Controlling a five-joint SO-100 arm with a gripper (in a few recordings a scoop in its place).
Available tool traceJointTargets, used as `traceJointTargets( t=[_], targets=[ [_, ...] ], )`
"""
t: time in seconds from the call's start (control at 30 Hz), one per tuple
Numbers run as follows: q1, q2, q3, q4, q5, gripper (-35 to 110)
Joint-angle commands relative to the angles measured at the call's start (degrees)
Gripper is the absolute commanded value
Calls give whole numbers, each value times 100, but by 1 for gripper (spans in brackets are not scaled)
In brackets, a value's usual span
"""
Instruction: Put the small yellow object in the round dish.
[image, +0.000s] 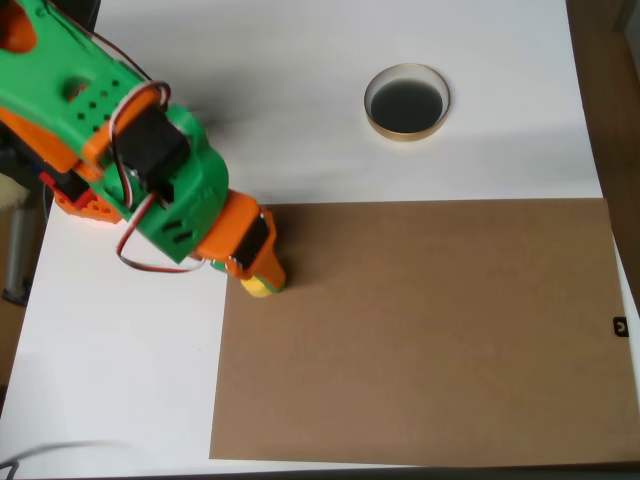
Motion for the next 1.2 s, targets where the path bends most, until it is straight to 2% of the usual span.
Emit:
traceJointTargets(
  t=[0.0, 0.57, 1.17],
  targets=[
    [-316, 668, -299, 220, -185, 0],
    [-2048, 1081, -483, 1230, -1389, 0],
    [-3270, -905, -2355, 1740, -1512, 0]
  ],
)
